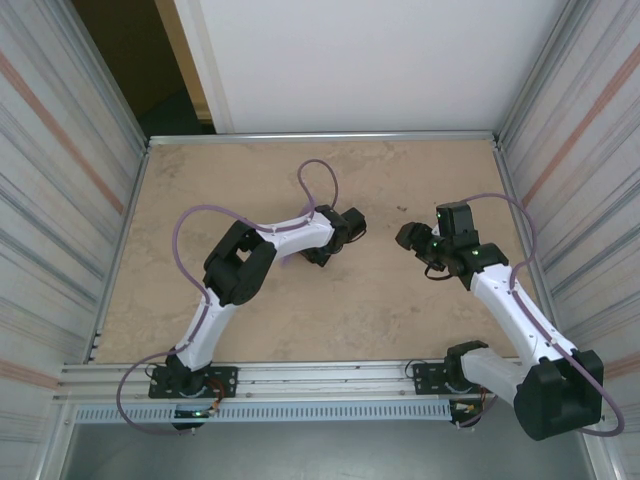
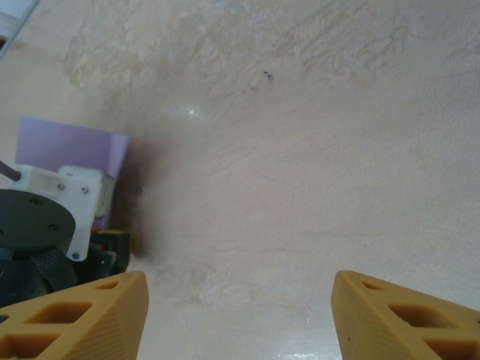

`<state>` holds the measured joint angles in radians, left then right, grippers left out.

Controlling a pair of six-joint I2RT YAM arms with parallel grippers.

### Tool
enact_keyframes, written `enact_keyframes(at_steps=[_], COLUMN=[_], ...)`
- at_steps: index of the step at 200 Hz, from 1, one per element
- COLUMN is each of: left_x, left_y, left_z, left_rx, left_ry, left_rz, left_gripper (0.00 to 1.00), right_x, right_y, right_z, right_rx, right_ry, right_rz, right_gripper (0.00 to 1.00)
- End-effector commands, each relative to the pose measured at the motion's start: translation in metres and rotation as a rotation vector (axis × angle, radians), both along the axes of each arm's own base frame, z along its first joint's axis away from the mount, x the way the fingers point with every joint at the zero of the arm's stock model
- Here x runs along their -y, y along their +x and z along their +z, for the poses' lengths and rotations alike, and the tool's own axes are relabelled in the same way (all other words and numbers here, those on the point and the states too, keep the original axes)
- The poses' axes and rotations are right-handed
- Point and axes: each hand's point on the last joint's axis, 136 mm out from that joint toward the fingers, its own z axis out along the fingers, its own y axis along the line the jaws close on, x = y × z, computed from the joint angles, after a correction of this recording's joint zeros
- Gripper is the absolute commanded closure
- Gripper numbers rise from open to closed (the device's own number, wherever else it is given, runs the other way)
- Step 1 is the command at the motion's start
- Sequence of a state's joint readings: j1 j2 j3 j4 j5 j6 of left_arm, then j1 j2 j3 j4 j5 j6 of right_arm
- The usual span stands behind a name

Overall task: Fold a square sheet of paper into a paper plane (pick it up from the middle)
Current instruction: Turn over the paper at the center of the table.

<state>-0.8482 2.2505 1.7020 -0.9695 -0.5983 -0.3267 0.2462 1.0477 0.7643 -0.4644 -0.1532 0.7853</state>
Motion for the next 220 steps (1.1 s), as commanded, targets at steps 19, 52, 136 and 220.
enact_keyframes(at_steps=[19,52,136,220], left_x=[0.021,0.040,0.063,-0.105], left_y=[-0.012,-0.027,-0.059,-0.037], left_z=[0.031,0.051,0.140,0.098], left_rx=[0.009,-0.011,-0.023,0.039], left_ry=[-0.166,-0.281,-0.823,-1.188], left_rz=[0.063,0.071,0.078,0.622], left_gripper=[0.64,0.55,0.39,0.27], right_x=[0.002,0.001,-0.013,-0.151], right_y=[0.001,0.001,0.004,0.017], right_z=[-0.003,-0.003,-0.008,-0.034], right_rx=[-0.002,0.001,0.002,-0.066], right_ry=[0.028,0.034,0.061,-0.358], right_rz=[-0.028,-0.031,0.023,0.374], right_gripper=[0.35,0.34,0.33,0.38])
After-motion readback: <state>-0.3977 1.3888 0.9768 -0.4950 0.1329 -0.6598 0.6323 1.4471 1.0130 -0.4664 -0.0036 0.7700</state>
